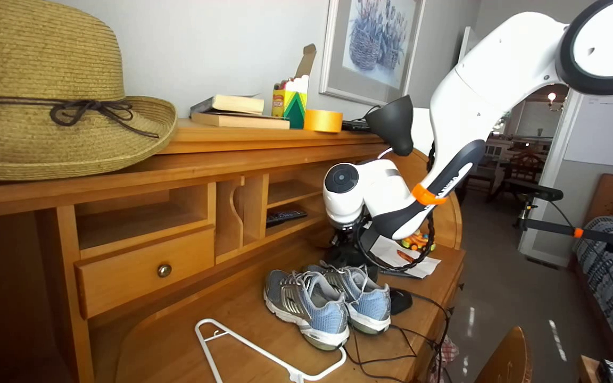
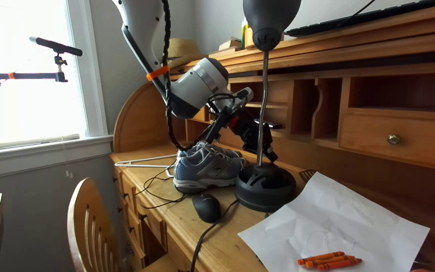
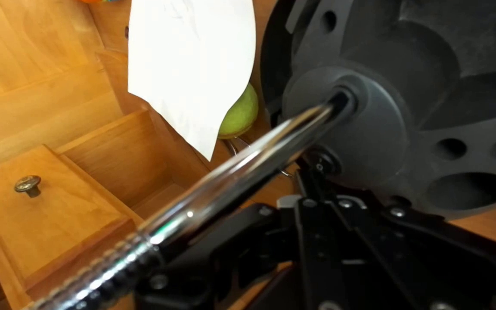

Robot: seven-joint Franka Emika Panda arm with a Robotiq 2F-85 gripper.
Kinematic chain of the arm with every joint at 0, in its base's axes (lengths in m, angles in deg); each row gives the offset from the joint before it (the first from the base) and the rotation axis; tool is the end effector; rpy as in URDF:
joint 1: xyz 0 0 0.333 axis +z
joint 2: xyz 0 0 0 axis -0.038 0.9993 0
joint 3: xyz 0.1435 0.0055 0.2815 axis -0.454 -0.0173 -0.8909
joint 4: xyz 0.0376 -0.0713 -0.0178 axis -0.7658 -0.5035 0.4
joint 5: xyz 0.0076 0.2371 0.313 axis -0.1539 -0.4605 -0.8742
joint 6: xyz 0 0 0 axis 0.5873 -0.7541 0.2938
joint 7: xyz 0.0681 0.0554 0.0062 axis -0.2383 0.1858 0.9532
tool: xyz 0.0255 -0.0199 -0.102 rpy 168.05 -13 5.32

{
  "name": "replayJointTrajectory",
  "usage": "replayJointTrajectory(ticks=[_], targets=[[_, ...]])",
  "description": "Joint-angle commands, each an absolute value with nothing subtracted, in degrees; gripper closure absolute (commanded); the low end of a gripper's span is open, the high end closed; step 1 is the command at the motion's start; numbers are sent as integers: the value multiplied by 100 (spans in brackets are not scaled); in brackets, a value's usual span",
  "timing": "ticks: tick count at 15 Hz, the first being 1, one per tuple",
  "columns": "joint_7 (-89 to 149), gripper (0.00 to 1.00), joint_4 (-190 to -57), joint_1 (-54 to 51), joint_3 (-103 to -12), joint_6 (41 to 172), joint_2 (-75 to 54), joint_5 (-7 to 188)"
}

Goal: Press a button on the lamp

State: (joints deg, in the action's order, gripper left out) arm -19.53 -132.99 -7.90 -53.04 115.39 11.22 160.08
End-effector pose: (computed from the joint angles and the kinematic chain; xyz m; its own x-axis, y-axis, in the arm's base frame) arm 0.6435 -0.1503 0.1868 0.9529 0.0332 0.3014 -0.1893 -0.7113 0.6769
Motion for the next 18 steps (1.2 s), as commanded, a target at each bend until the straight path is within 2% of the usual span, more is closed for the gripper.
replayJointTrajectory(ticks=[1, 12, 18], targets=[[-2018, 100, -13264, -847, -5269, 11858, 1277, 16062], [-2267, 100, -13206, -440, -5206, 11705, 1116, 16455], [-1921, 100, -13484, -405, -5561, 11806, 785, 16090]])
